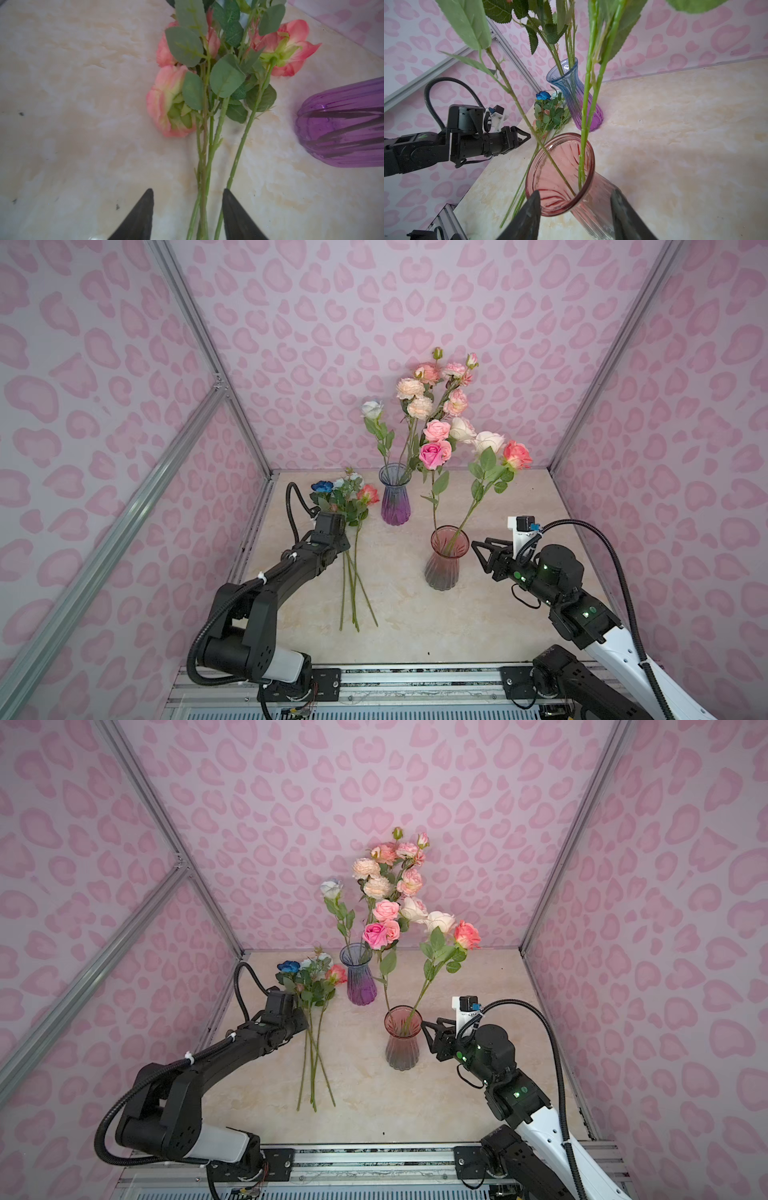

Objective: Arrange the flowers into the vase
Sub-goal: 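Grasp the blue rose stem with the left gripper and lift it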

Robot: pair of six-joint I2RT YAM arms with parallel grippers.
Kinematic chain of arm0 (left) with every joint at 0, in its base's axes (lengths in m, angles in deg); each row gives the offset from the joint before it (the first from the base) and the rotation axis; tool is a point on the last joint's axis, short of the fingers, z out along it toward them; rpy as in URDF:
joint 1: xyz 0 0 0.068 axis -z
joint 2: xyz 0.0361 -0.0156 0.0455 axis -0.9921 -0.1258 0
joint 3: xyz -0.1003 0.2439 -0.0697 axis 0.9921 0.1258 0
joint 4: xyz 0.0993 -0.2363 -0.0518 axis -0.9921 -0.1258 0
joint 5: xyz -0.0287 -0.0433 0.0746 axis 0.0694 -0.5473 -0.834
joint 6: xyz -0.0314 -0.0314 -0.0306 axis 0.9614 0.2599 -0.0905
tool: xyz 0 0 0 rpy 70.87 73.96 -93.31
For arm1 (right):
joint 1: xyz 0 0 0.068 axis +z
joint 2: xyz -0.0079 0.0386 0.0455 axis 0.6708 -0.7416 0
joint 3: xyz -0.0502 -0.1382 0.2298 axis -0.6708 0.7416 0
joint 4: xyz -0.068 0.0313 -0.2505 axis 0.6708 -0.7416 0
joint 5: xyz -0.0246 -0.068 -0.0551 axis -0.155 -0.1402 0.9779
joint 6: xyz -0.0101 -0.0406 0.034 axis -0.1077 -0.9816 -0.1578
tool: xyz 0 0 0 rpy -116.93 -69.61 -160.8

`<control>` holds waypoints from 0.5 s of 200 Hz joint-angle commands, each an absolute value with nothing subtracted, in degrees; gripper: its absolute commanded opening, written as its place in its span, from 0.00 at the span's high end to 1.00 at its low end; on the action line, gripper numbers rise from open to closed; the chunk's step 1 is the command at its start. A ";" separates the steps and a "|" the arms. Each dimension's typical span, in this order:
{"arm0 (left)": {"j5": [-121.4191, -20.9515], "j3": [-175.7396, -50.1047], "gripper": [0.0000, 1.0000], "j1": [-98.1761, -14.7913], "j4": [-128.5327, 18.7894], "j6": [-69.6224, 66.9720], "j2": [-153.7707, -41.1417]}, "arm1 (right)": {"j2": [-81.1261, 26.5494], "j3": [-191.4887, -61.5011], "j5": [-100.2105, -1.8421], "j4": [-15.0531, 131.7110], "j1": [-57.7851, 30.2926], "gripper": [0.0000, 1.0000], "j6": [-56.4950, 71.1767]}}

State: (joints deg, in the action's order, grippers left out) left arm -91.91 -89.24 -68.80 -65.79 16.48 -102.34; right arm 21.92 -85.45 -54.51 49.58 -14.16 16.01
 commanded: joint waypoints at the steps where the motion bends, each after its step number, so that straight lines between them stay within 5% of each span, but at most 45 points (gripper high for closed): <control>1: -86.64 -93.10 0.54 -69.48 -64.87 16.34 -107.40 | 21.31 -84.93 -54.38 51.36 -14.21 0.45 15.65; 100: -91.05 -99.75 0.83 -69.48 -67.46 12.96 -116.02 | 21.17 -84.61 -53.37 51.42 -14.18 0.45 14.82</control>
